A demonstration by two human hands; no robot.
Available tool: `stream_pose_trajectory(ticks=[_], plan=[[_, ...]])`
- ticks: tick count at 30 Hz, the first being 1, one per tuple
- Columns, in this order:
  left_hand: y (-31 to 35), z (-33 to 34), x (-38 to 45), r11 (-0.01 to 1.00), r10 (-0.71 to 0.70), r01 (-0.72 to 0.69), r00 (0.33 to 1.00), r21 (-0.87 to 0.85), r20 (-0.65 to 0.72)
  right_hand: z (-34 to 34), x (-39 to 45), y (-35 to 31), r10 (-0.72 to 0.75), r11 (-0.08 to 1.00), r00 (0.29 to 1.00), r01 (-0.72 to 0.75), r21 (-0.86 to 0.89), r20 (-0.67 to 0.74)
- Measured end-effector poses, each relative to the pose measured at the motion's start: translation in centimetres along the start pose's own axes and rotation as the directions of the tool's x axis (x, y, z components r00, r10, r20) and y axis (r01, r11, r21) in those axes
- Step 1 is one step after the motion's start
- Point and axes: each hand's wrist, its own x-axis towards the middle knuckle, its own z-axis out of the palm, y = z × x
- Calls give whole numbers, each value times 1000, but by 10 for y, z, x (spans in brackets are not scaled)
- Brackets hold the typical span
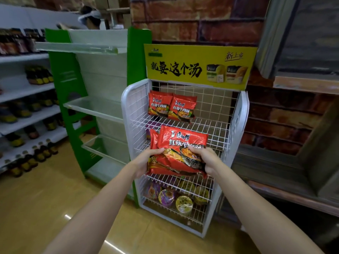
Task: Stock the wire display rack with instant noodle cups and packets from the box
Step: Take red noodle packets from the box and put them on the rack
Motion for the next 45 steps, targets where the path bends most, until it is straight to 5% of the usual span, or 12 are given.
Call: stream_pose_trajectory(ticks=[21, 31, 38, 41, 45], plan=[[104, -173, 248, 993, 39, -26, 993, 116, -112, 96, 256, -72, -42, 997, 979, 29, -64, -198], [120, -214, 371, 985, 2, 8, 998, 170, -61, 92, 321, -95, -89, 871, 957, -59, -487, -275], [130, -213, 413, 994, 44, -31, 992, 104, -117, 59, 345, -88, -49, 965, 826, -105, -240, -561], [134, -212, 422, 963, 86, -54, 990, 266, -112, 49, 349, -84, 7, 984, 789, -115, -135, -615], [138, -201, 427, 842, 180, 11, 937, 539, -300, 47, 351, -85, 74, 991, 823, -124, -52, -564]])
